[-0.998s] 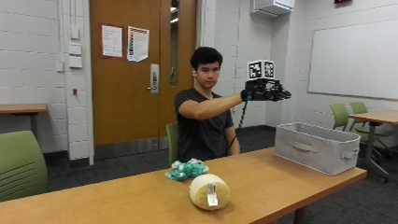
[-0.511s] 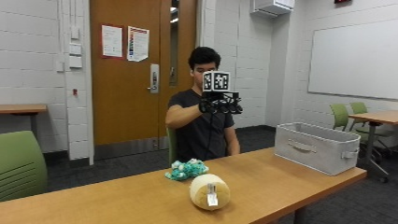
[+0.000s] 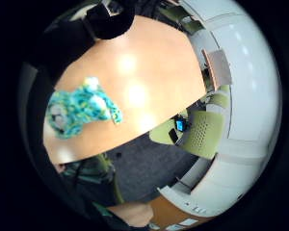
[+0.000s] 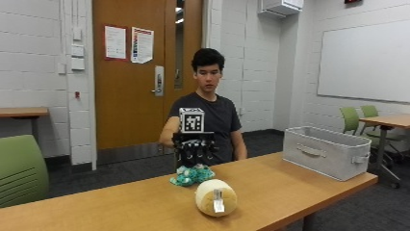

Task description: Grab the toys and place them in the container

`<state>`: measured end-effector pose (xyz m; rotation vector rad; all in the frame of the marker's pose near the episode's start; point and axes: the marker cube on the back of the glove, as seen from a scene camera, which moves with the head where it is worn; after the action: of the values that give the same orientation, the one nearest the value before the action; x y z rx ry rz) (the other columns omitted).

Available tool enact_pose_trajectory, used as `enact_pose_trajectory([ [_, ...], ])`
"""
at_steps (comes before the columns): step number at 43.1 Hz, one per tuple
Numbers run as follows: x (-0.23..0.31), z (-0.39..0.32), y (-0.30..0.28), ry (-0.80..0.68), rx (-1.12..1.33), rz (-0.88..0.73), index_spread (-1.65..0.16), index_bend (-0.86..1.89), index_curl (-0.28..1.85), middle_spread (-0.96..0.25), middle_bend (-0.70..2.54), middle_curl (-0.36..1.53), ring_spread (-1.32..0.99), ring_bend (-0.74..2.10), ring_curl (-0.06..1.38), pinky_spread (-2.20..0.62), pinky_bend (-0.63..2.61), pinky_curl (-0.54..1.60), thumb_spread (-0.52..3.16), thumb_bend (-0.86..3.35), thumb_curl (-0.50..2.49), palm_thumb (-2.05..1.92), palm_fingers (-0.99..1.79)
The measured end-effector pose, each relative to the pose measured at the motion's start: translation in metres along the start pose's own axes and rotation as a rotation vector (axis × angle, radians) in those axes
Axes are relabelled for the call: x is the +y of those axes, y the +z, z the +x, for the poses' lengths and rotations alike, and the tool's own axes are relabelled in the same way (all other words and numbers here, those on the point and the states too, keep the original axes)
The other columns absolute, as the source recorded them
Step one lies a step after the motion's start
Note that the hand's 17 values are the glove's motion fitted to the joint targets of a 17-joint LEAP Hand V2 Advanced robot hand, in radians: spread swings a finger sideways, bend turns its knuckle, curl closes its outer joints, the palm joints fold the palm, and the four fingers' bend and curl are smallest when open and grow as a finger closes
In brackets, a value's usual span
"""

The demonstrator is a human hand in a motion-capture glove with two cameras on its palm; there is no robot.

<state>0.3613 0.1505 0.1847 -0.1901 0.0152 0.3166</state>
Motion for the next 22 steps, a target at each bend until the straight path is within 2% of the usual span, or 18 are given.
enact_pose_trajectory([
  [11, 0.011, 0.009, 0.071, 0.08, -0.007, -0.085, -0.36, 0.25, 0.41, -0.09, 0.09, 0.3, -0.1, 0.15, 0.27, 0.0, 1.02, 0.39, 0.87, -0.12, 0.12, -0.17, -0.1],
  [22, 0.017, 0.009, 0.101, 0.133, -0.069, -0.193, -0.39, 0.33, 0.44, -0.06, 0.03, 0.21, -0.04, 0.13, 0.23, 0.01, 1.17, 0.42, 0.83, -0.12, 0.13, -0.17, -0.15],
])
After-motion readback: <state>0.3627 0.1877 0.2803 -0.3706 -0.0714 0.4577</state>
